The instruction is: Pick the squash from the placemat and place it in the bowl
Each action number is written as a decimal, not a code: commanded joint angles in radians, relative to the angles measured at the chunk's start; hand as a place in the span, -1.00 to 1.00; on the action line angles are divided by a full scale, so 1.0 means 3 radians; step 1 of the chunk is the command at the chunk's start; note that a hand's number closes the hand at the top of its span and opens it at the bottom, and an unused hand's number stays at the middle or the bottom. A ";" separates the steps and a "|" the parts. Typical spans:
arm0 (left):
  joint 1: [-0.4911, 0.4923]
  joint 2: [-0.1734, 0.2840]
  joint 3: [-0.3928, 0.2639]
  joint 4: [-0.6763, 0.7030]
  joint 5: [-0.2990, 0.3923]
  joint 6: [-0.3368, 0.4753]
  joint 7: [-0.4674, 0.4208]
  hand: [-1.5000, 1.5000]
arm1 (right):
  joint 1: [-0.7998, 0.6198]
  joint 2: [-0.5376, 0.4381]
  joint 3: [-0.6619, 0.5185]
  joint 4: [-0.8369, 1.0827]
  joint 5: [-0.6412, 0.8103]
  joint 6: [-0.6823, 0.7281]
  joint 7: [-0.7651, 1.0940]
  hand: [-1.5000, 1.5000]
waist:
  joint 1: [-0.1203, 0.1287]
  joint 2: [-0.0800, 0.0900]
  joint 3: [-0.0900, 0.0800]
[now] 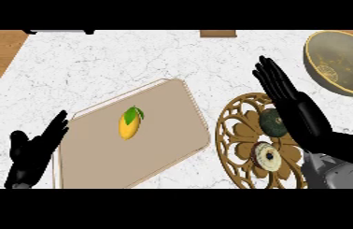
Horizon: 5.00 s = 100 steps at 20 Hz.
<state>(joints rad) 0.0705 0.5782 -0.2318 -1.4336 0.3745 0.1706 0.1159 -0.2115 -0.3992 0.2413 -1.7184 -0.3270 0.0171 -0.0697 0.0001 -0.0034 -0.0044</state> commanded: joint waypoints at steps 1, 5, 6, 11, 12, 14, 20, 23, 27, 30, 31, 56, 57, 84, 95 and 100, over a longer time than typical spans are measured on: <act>-0.0092 -0.0105 0.0180 0.0066 0.0107 -0.0141 -0.0250 0.00 | 0.0023 0.0106 -0.0240 0.0050 -0.0047 -0.0257 0.0160 -1.00 | -0.0005 0.0010 0.0012; -0.0467 -0.0228 0.0485 -0.0413 0.0352 0.0015 -0.0457 0.00 | 0.0251 0.0116 -0.0853 0.0392 0.0044 -0.1206 0.0515 -1.00 | -0.0145 -0.0029 -0.0002; -0.0485 -0.0329 0.0501 -0.0513 0.0355 0.0065 -0.0603 0.00 | 0.0287 0.0184 -0.0971 0.0500 0.0083 -0.1459 0.0567 -1.00 | -0.0123 -0.0034 -0.0005; -0.0510 -0.0435 0.0454 -0.0540 0.0456 -0.0023 -0.0600 0.00 | 0.0560 -0.0198 -0.1058 0.0965 0.1030 -0.2424 0.1127 -1.00 | -0.0088 0.0014 -0.0013; -0.0571 -0.0487 0.0442 -0.0498 0.0481 -0.0043 -0.0604 0.00 | 0.0582 -0.0178 -0.1019 0.0969 0.1190 -0.2594 0.1136 -1.00 | -0.0083 0.0020 -0.0006; -0.0597 -0.0443 0.0466 -0.0503 0.0492 -0.0117 -0.0605 0.00 | 0.0501 -0.0381 -0.0945 0.0955 0.1578 -0.2834 0.1419 -1.00 | -0.0023 0.0017 -0.0005; -0.0650 -0.0463 0.0450 -0.0514 0.0454 -0.0130 -0.0576 0.00 | 0.0203 -0.1211 -0.0582 0.0900 0.2041 -0.1935 0.2905 -1.00 | 0.0035 0.0015 -0.0010; -0.0665 -0.0449 0.0425 -0.0534 0.0505 -0.0189 -0.0505 0.00 | 0.0125 -0.1408 -0.0401 0.0927 0.1657 -0.1061 0.3280 -1.00 | 0.0092 0.0028 -0.0014; -0.0715 -0.0461 0.0423 -0.0553 0.0500 -0.0199 -0.0521 0.00 | 0.0031 -0.1449 -0.0157 0.0911 0.1048 -0.0064 0.3725 -1.00 | 0.0165 0.0042 -0.0011; -0.0711 -0.0441 0.0445 -0.0509 0.0533 -0.0244 -0.0488 0.00 | -0.0339 -0.1502 -0.0161 0.0733 0.0594 0.0426 0.4295 -1.00 | 0.0169 0.0017 -0.0010; -0.0775 -0.0413 0.0501 -0.0447 0.0537 -0.0259 -0.0498 0.00 | -0.0458 -0.1489 -0.0126 0.0670 0.0480 0.0539 0.4439 -1.00 | 0.0134 0.0020 -0.0006; -0.0679 -0.0552 0.0686 -0.0367 0.0468 -0.0387 -0.0532 0.00 | -0.0782 -0.1180 0.0502 0.0480 0.0782 -0.0299 0.4979 -1.00 | -0.0023 0.0005 0.0010; -0.0692 -0.0613 0.0658 -0.0401 0.0432 -0.0265 -0.0440 0.00 | -0.0917 -0.1150 0.0477 0.0696 0.0813 -0.0168 0.4890 -1.00 | 0.0010 0.0012 0.0012; -0.0748 -0.0840 0.0735 -0.0411 0.0158 -0.0345 -0.0441 0.00 | -0.0866 -0.0578 0.0654 0.1505 0.1399 0.0238 0.4189 1.00 | 0.0028 0.0015 0.0014; -0.0566 -0.0800 0.0812 -0.0495 0.0165 -0.0443 -0.0410 0.00 | -0.0675 -0.1111 0.1137 0.0908 0.1588 0.1090 0.2205 1.00 | -0.0014 -0.0019 0.0029; -0.0628 -0.0823 0.0849 -0.0498 0.0193 -0.0392 -0.0383 0.00 | -0.0650 -0.1588 0.1464 0.0352 0.1969 0.1277 0.0929 1.00 | -0.0101 -0.0038 0.0045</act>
<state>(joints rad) -0.1113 0.3336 0.0138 -1.5820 0.4291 0.0437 -0.0014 -0.4273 -0.7714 0.6160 -1.5089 0.1956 0.3461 0.4757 -0.0098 -0.0125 0.0060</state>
